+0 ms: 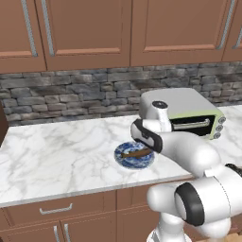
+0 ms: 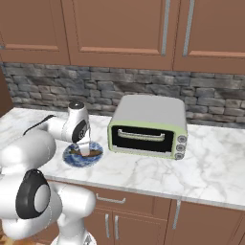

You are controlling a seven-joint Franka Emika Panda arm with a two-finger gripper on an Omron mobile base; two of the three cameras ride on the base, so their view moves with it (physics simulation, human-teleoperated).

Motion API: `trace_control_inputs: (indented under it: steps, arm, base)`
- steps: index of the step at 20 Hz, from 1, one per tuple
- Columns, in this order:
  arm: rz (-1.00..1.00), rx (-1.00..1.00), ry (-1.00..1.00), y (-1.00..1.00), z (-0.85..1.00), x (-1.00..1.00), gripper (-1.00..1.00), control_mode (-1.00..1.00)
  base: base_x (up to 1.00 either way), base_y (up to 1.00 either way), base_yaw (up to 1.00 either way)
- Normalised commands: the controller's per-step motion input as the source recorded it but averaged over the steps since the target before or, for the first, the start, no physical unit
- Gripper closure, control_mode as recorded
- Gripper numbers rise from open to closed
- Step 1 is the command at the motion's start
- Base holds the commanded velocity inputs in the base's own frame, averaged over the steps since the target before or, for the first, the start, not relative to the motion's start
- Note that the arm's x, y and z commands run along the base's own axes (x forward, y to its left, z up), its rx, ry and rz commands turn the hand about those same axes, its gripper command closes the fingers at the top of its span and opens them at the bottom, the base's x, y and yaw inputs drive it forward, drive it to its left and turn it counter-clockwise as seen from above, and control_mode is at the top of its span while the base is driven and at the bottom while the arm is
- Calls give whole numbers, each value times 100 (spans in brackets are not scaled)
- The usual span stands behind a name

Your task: Place the fish on the counter behind the older fish on the same shelf of the fridge to maintain FIFO order. Close the fridge door when finished.

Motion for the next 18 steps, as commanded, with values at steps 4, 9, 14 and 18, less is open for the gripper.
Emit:
trace_control_inputs:
  steps: [4, 9, 14, 18]
  arm:
    - [-1, 2, 1, 0, -31, 29, -100, -100]
    - [-3, 2, 2, 0, -30, 27, -100, -100]
    - [-1, 1, 4, 0, -30, 37, -100, -100]
    - [0, 1, 7, 0, -31, 34, -100, -100]
  base:
    - [0, 0, 0]
    - [0, 0, 0]
    - [0, 0, 0]
    - [0, 0, 0]
